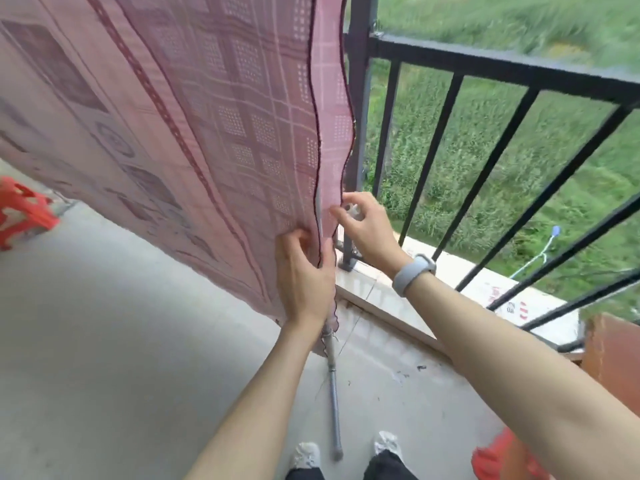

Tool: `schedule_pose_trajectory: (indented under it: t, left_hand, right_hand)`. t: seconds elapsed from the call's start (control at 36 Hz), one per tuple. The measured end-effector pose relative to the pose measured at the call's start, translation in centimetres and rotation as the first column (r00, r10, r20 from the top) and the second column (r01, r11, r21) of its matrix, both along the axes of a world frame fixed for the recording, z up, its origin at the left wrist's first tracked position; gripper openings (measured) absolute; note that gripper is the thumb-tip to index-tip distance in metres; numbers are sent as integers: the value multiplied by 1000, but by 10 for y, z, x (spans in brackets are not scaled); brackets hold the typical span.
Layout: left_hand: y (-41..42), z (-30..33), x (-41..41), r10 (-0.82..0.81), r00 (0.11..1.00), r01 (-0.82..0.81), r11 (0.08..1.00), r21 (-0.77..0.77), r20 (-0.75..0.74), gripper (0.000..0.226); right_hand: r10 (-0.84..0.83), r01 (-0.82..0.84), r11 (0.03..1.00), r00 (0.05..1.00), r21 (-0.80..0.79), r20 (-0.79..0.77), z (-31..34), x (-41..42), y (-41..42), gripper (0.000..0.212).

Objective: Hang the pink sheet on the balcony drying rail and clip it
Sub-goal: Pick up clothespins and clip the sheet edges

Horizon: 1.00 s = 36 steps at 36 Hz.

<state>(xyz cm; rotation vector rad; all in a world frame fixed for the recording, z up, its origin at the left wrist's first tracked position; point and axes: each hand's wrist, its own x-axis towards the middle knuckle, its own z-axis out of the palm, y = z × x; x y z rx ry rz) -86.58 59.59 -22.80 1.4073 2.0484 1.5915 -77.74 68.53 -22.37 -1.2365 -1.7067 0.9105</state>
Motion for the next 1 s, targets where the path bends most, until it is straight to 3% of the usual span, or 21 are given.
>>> schedule_pose_trajectory:
  t: [0.08,0.28,0.42,0.56,0.64,0.75,0.81,1.0]
  left_hand:
    - [6,-5,1,75,997,-73,996,59,-19,4]
    - [-7,-14,2,69,992,-66,997,34,-104,6]
    - [-5,0,-3,-1,993,-4,999,-37,-117,11]
    - [-9,26,7,-50,993,54,998,-38,106,18]
    - [-7,38,12,20,999,-18,998,-57,42,19]
    - [3,50,16,192,960,-217,970,-110,-204,29]
    - [8,52,17,253,932,-283,955,-86,-261,21]
    - [9,46,14,244,958,-253,966,-44,-151,20]
  right_hand:
    - [-12,11,998,1000,66,26,-13,5,9,13]
    - [102,-115,924,993,364,53,-34,27,-33,9]
    - [128,-126,912,992,390,19,-33,18,-31,2]
    - [194,-185,916,981,357,11,-33,16,-35,17]
    - [231,-229,912,972,340,34,-36,17,-36,18]
    - [276,-277,909,960,311,47,-37,21,-42,23]
    - [295,-295,914,954,278,41,-38,25,-43,26]
    - [337,-338,941,940,-27,-53,-35,44,-48,34]
